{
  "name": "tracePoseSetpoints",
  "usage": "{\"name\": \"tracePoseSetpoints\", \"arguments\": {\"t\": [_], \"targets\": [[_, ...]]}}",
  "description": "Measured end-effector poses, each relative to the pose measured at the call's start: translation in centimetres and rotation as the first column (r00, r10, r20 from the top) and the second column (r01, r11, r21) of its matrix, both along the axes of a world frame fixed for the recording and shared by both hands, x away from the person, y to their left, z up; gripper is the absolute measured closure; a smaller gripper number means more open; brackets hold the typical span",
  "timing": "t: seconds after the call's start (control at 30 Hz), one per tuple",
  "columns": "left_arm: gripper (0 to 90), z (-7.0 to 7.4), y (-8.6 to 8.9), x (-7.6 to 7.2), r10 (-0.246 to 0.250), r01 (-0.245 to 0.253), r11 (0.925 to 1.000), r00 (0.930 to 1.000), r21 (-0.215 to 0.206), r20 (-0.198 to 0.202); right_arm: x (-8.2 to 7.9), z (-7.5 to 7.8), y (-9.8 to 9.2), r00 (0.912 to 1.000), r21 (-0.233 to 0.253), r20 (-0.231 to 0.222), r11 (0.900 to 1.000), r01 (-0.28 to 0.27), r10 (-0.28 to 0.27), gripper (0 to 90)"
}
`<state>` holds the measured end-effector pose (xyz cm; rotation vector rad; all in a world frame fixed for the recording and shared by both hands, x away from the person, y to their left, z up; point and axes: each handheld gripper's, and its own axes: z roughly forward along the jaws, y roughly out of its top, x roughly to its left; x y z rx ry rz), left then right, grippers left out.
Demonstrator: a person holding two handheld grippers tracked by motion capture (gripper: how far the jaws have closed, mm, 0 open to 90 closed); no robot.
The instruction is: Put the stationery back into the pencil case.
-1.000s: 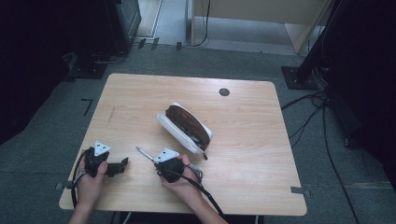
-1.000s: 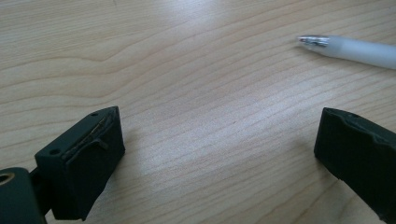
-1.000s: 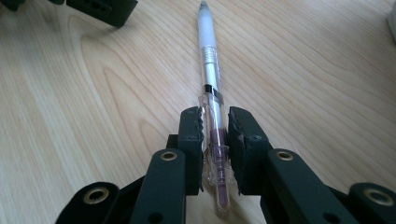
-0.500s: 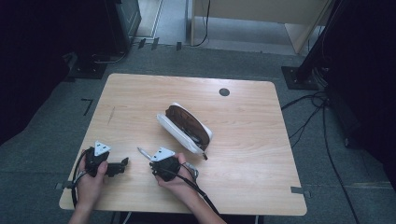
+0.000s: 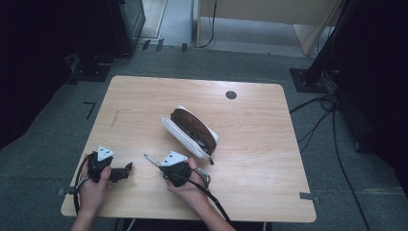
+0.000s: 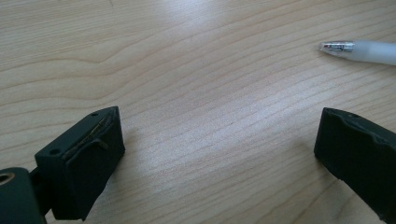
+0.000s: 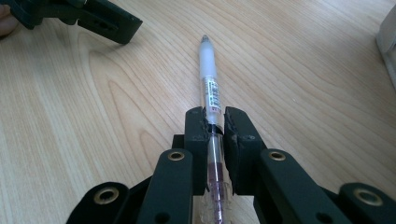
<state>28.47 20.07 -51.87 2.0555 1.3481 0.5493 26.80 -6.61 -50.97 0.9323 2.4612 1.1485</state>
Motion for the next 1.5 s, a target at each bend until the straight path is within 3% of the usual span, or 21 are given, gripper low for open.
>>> {"name": "tracePoseSetpoints", "arguments": {"t": [0.27, 0.5, 0.8, 1.2, 1.5], "targets": [[1.6, 0.0, 0.0, 0.0, 0.0, 0.0, 1.0, 1.0, 0.0, 0.0, -0.2, -0.3, -0.6, 0.9999, -0.015, -0.007, 1.0, -0.011, 0.011, 80.7], [1.6, 0.0, 0.0, 0.0, 0.0, 0.0, 1.0, 1.0, -0.001, -0.001, -0.4, 0.2, -1.9, 1.0, 0.019, -0.007, 1.0, -0.006, 0.006, 80.8], [1.6, 0.0, 0.0, 0.0, 0.0, 0.0, 1.0, 1.0, -0.001, 0.0, -0.4, 1.0, -2.7, 0.9999, 0.025, 0.004, 1.0, -0.011, 0.011, 81.0], [1.6, 0.0, 0.0, 0.0, 0.0, 0.0, 1.0, 1.0, 0.0, 0.0, -1.4, -0.4, -4.2, 0.9997, 0.018, -0.024, 1.0, -0.005, 0.005, 80.7], [1.6, 0.0, 0.0, 0.0, 0.0, 0.0, 1.0, 1.0, 0.0, 0.0, -0.4, -0.7, -3.5, 0.9991, 0.003, -0.042, 1.0, -0.004, 0.004, 76.6]]}}
